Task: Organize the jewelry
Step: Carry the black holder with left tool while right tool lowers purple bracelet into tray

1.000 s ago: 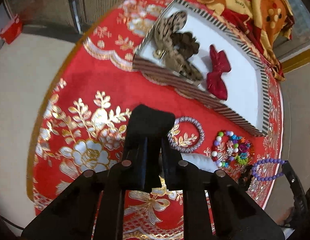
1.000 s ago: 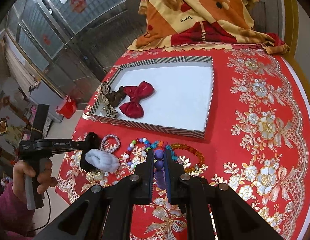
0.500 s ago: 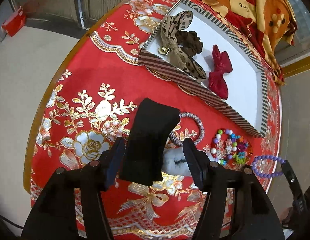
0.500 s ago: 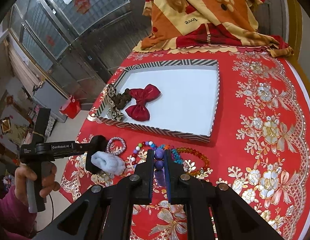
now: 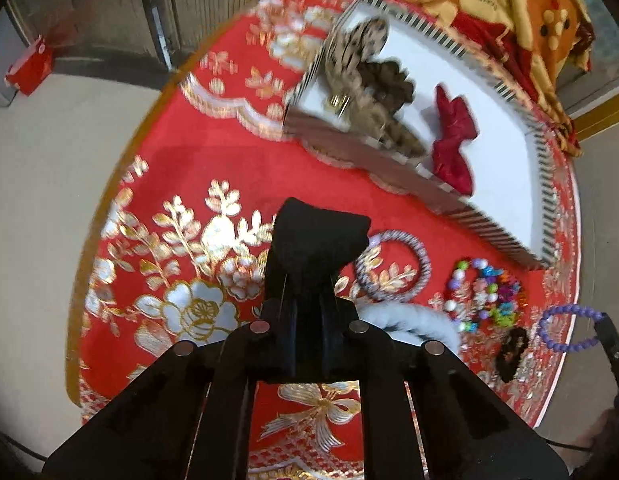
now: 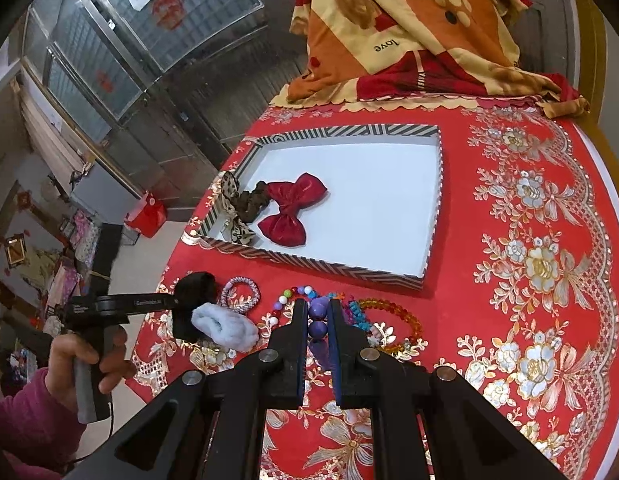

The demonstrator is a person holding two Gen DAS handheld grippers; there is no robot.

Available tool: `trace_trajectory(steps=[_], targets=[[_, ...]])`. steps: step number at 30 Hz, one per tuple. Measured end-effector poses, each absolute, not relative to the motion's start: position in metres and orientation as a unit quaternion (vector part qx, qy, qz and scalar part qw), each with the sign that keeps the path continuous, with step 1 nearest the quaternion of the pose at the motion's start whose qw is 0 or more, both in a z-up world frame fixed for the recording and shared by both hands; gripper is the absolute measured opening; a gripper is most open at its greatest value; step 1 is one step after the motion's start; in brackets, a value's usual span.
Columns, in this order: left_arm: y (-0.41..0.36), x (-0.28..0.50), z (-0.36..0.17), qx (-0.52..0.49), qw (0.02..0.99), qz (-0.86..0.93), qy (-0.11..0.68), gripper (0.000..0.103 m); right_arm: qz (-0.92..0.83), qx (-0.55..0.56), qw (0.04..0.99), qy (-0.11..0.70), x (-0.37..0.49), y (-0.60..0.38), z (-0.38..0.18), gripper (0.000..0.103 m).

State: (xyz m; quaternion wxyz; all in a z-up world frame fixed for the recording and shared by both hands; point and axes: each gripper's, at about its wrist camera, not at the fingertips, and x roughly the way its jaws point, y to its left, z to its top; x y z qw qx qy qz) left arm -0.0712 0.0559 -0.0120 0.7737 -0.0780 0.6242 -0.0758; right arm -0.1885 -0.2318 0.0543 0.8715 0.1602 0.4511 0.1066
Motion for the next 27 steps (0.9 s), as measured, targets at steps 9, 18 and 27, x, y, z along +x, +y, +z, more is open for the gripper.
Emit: trace_trajectory(steps=[9,18,27], targets=[[0.043,-0.059,0.042,-0.076,0.798,-0.117,0.587,0.007,0.116,0.153,0.877,0.44,-0.175,-0.228,0.068,0.009],[0.018,-0.025,0.058,-0.042,0.812,-0.129,0.568,0.007,0.117,0.14,0.879,0.44,-0.14,-0.22,0.075,0.009],[-0.005,0.027,0.051,-0.001,0.817,-0.13,0.562,0.007,0.132,0.135,0.865,0.464,-0.088,-0.195,0.059,0.009]])
